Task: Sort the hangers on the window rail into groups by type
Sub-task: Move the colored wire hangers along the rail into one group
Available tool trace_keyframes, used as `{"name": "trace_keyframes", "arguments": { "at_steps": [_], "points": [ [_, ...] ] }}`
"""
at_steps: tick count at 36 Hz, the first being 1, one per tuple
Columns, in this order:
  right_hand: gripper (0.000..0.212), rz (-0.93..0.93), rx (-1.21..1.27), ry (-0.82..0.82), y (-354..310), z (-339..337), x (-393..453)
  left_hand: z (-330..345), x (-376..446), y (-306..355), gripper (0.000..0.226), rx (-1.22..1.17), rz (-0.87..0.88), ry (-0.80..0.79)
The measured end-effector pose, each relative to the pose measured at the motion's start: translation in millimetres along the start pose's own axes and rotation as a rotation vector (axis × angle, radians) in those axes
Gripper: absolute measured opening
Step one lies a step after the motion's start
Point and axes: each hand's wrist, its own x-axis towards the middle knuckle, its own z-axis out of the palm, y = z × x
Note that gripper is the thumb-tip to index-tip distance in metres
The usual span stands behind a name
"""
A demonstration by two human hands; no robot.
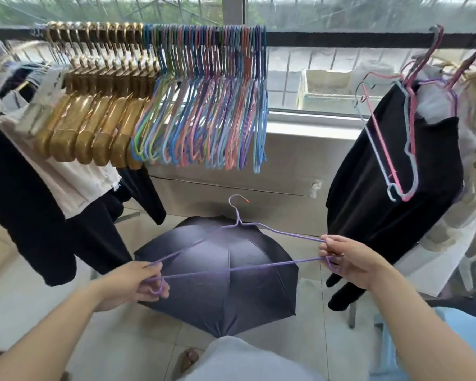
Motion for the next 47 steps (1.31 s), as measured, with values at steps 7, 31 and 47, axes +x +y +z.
{"name": "trace_keyframes", "arguments": {
  "at_steps": [7,31,47],
  "points": [
    [0.014,0.111,-0.237,0.275,37,14,30,-1,-39,34,0.043,-0.293,0.096,0.022],
    [0.032,-0.032,-0.069,0.084,27,129,-7,228,-2,68,0.028,0.992,0.767,0.204],
    [0.021,-0.628,-0.49,0.418,-118,74,-116,151,-55,241,0.018,0.436,1.129,0.524]
  ]
}}
